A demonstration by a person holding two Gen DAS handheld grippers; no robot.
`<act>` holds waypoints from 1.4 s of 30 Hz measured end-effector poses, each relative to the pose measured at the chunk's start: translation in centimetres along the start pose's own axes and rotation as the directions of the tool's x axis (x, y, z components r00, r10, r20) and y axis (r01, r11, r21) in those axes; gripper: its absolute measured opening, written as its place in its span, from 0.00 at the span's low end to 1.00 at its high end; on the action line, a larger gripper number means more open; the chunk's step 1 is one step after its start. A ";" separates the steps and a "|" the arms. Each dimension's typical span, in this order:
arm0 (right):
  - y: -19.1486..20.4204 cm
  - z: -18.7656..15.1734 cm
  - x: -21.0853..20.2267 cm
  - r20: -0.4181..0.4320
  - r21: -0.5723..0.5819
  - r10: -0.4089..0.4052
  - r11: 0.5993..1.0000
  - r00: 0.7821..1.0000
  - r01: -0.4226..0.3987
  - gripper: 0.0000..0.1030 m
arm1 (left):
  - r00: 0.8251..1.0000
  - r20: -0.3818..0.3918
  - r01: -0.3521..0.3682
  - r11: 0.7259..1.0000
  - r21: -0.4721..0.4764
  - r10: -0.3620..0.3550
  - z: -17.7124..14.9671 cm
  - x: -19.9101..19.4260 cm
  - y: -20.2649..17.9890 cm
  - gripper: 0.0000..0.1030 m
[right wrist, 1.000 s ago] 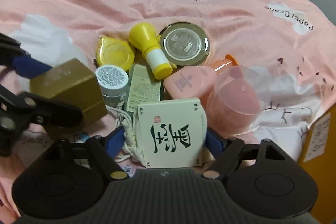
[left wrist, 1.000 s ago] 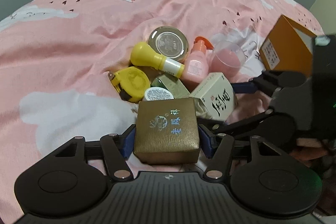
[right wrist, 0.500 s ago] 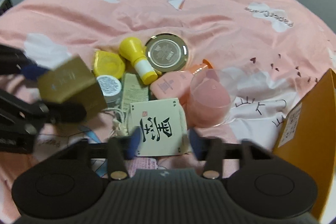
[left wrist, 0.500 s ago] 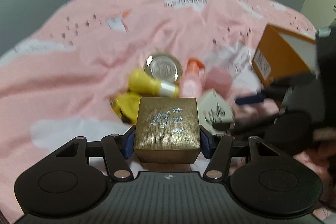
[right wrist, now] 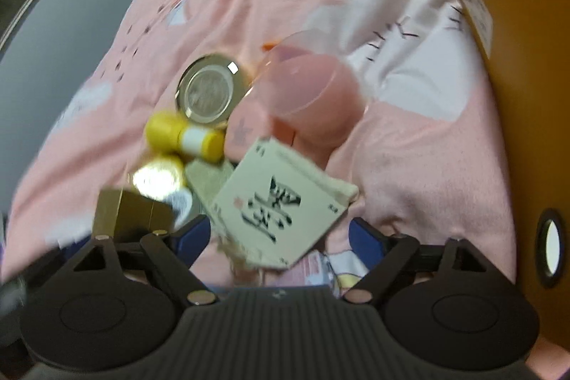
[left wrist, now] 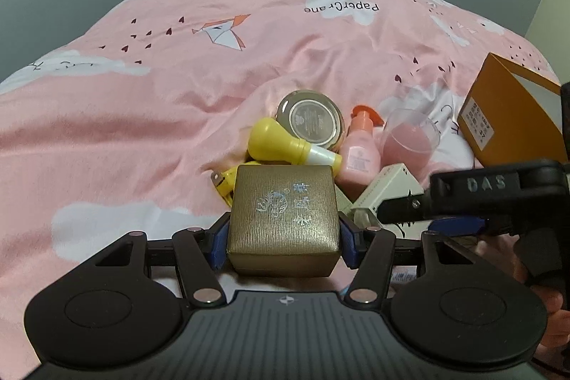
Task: Organize rigid objects
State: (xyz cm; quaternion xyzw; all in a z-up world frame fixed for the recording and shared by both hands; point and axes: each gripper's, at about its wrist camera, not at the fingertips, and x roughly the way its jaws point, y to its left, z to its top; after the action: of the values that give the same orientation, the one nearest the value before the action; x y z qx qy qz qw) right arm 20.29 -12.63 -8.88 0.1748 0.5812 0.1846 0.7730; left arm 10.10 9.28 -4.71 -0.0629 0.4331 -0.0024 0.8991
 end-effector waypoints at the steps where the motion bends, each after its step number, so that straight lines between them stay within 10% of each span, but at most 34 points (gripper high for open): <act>1: 0.0 0.2 0.2 0.003 0.021 -0.002 1.000 1.000 0.002 0.82 | 1.000 0.003 -0.004 1.000 0.007 0.004 0.0 0.1 -0.1 0.65; 9: 1.0 1.2 2.3 0.035 0.088 -0.072 0.994 0.997 0.069 0.80 | 0.998 -0.062 -0.008 1.000 -0.012 0.007 0.0 1.4 0.3 0.66; 16: 3.4 0.4 0.3 0.070 -0.157 -0.088 0.983 0.994 0.098 0.76 | 0.999 -0.044 -0.004 0.999 -0.032 0.002 -0.1 1.1 0.4 0.65; 24: 6.5 0.0 -0.2 0.122 -0.504 -0.227 0.824 0.966 0.257 0.76 | 0.999 -0.040 -0.009 1.000 -0.026 0.008 -0.1 0.9 0.4 0.65; 33: 2.7 0.9 0.8 0.012 -0.285 -0.113 0.952 0.994 0.111 0.77 | 0.999 -0.046 0.024 0.992 -0.124 -0.030 0.7 0.9 1.3 0.75; 42: 2.3 1.2 1.3 0.001 -0.219 -0.081 0.973 0.997 0.080 0.72 | 0.998 -0.065 -0.004 0.995 -0.102 -0.003 1.9 2.2 0.6 0.66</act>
State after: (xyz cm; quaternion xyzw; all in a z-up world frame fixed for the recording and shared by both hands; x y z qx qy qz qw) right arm 21.62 -10.09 -8.54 0.0643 0.5671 0.2166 0.7920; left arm 12.88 9.93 -5.30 -0.1084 0.4618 0.0177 0.8801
